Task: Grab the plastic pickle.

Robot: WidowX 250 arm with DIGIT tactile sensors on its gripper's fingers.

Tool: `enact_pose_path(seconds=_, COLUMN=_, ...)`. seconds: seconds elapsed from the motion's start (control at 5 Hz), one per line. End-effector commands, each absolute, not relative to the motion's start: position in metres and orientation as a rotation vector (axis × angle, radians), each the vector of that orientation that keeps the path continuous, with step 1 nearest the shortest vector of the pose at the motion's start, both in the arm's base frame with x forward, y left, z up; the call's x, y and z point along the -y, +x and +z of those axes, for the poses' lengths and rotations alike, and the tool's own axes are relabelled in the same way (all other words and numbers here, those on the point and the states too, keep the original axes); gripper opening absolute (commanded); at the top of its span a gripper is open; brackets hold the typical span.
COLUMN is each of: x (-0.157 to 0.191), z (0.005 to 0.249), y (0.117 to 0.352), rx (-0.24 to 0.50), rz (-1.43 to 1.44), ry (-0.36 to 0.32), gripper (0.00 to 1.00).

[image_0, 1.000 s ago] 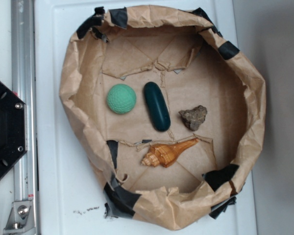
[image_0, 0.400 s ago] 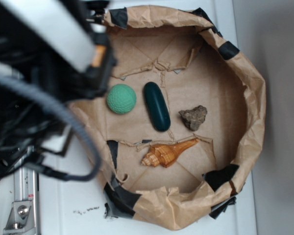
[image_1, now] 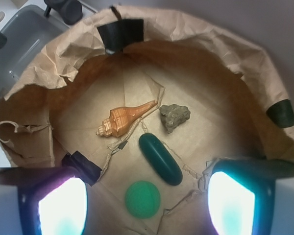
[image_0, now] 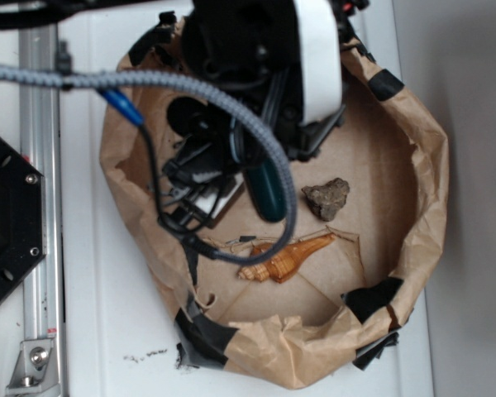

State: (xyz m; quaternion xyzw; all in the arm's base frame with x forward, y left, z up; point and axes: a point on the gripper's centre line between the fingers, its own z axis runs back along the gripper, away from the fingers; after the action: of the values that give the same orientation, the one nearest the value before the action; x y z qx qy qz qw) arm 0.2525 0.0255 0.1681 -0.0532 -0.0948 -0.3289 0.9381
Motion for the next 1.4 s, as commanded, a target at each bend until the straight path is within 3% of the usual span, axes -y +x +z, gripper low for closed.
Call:
enact_pose_path(seconds=0.0, x=-0.025, z=0.186, y=0.258, rx=0.245, rz=-0.660, ry=-0.070, gripper=1.00)
enact_pose_path(seconds=0.2, x=-0.025, z=0.186, y=0.258, rx=0.245, rz=-0.660, ry=-0.070, gripper=1.00)
enact_pose_path(seconds=0.6, x=-0.026, z=0.091, y=0.286, rx=0.163, rz=-0.790, ry=-0.019, gripper=1.00)
enact_pose_path(seconds=0.8, x=-0.020, z=0.049, y=0.285, rx=0.089, rz=-0.837, ry=0.021, gripper=1.00)
enact_pose_path(seconds=1.2, x=0.002, z=0.016, y=0.276, rx=0.048, rz=-0.915, ry=0.053, gripper=0.95)
